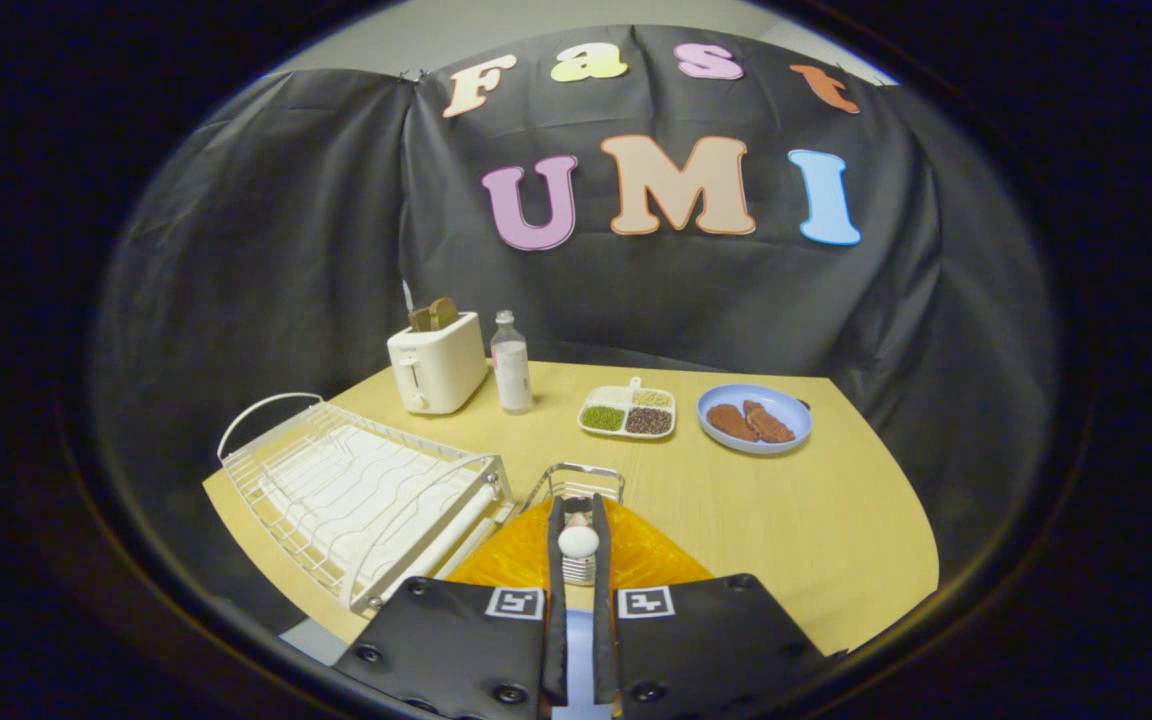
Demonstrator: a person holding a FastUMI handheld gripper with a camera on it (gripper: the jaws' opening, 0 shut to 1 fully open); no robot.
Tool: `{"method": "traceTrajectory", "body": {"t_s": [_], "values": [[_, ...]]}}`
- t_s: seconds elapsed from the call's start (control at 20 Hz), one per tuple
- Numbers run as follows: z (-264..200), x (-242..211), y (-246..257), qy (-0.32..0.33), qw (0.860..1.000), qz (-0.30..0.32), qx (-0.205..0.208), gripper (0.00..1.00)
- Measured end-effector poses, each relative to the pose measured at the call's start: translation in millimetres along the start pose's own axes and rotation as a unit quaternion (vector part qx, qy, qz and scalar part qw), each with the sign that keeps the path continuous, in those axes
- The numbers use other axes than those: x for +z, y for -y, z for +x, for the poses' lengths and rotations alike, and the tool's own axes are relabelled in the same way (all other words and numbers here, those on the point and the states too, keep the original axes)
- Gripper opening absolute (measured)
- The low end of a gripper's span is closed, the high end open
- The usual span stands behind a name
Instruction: Take the plate from the dish rack, then take the spoon from the basket and place it into the plate.
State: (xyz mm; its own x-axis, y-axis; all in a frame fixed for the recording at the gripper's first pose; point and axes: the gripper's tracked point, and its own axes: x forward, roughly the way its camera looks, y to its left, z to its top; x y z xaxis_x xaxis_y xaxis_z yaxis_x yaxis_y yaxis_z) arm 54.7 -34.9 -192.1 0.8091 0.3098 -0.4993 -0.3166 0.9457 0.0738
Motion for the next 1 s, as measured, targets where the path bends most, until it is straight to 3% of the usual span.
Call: {"method": "traceTrajectory", "body": {"t_s": [0.55, 1.0], "values": [[-67.4, 6.4, -14.8, 0.02, 0.998, 0.03, -0.057, 0.12], [-97.1, -18.6, -26.9, 0.016, 0.996, 0.044, -0.082, 0.12]]}}
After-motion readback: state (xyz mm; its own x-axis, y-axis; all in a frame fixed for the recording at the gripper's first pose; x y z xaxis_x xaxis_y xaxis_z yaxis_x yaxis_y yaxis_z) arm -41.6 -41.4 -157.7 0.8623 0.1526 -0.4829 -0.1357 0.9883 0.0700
